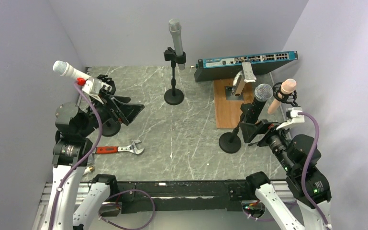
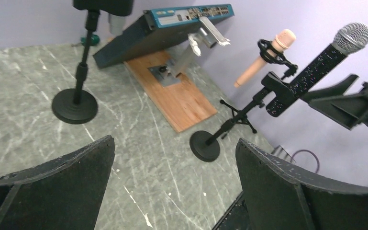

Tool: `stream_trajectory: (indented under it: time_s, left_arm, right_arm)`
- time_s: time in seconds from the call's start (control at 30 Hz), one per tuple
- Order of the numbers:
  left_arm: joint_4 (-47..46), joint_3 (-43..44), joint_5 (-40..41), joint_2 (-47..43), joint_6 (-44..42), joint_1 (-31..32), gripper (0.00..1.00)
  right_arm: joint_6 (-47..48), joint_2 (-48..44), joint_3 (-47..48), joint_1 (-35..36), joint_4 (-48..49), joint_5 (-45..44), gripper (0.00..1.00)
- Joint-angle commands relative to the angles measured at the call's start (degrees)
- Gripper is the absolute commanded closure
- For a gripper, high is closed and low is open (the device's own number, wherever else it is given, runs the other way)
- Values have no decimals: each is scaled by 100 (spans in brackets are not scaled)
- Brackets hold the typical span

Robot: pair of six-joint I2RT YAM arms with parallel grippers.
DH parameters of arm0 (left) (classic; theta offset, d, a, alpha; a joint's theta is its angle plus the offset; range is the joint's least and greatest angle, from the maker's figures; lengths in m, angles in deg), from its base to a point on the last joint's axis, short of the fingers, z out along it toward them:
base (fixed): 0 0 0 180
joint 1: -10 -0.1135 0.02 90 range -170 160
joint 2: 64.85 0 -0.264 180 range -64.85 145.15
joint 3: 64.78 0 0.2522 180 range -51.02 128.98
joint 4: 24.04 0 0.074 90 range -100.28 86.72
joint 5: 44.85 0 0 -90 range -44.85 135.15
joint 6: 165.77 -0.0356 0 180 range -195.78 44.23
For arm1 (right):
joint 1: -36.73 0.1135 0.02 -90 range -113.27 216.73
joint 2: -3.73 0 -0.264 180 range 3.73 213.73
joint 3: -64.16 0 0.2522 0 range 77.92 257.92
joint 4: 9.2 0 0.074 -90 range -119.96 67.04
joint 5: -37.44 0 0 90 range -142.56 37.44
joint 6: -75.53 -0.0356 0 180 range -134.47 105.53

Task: Remove the microphone from the stand

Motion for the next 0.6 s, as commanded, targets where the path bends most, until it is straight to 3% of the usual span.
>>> stream_trajectory:
  time_s: [0.0,0.17,0.33,0.5,0.57]
  left_arm:
    - [-595,-93,-464,70,209,184,1]
    - [-583,-200,-306,127,161,577,1]
    - [-600,-424,-69,123,150,880,1]
    - [-593,-593,32,196,235,1007,1]
    - [-508,-595,58,208,184,1030,1]
  right_arm:
    - [436,318,127,-7,716,-130,0]
    - [503,550,-16,-11,1216,-322,5]
    - [606,652,-223,-9,1682,-774,21]
    - [830,878,-426,-8,2151,-433,40]
    - [1042,937,-521,-5,2425,-3,56]
